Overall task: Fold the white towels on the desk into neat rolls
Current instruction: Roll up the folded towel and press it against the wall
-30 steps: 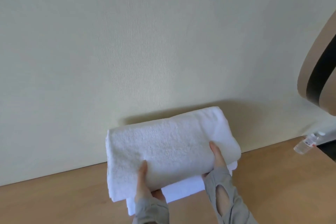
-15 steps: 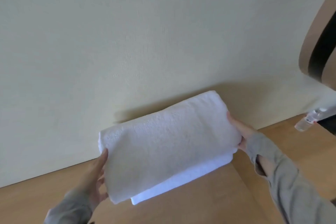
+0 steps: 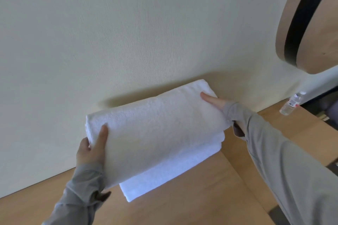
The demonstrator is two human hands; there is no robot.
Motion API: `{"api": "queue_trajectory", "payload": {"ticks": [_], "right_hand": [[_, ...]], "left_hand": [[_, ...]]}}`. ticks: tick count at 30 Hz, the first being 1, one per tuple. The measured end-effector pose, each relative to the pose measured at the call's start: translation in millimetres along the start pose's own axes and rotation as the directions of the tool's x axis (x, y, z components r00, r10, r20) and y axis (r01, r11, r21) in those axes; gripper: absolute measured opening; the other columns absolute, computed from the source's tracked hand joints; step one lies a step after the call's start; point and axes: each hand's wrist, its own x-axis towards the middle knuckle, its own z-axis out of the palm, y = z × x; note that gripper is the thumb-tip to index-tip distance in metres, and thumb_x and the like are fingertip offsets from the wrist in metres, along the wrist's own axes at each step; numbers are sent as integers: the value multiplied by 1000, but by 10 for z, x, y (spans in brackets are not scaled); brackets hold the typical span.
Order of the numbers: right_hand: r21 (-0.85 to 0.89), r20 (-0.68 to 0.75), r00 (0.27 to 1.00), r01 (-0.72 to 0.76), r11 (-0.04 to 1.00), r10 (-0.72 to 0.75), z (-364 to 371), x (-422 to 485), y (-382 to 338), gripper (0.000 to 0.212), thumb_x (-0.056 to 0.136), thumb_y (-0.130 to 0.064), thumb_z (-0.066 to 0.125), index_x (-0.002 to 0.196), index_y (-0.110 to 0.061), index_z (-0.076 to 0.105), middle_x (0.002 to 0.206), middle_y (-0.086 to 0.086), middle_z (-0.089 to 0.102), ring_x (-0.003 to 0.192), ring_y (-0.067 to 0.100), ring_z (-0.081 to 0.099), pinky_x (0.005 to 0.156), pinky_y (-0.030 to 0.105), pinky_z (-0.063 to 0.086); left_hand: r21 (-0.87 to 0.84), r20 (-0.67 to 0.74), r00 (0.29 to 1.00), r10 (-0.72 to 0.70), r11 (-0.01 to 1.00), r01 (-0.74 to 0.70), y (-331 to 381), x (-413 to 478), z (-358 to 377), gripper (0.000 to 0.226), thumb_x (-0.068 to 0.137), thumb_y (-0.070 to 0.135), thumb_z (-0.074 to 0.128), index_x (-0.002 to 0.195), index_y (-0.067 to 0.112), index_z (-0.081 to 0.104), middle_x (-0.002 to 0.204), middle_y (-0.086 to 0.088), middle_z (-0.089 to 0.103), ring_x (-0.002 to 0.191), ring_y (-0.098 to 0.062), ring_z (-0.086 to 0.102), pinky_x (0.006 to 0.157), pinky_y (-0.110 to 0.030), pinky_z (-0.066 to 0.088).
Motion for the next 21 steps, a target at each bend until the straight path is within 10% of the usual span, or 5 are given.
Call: {"api": "queue_trajectory", "payload": {"ticks": [14,21], "right_hand": [[-70,-161,966,195,978,-204,67,154,158,48,75,-65,59,103,-26,54,81,-10,58,70,10,54,70,28,39],[-180,-219,949,192,965,-229,66,267,314,45,78,-66,53,95,-25,59,89,0,61,74,18,55,76,29,37]], "left_hand": [[42,-12,995,-102,994,103,-183,188,204,49,81,61,55,84,13,49,94,-6,51,86,-27,47,80,-35,32],[90,68,974,-218,973,212,-156,261,353,82,83,65,46,141,9,27,128,-17,45,106,-32,46,84,-38,30]]}}
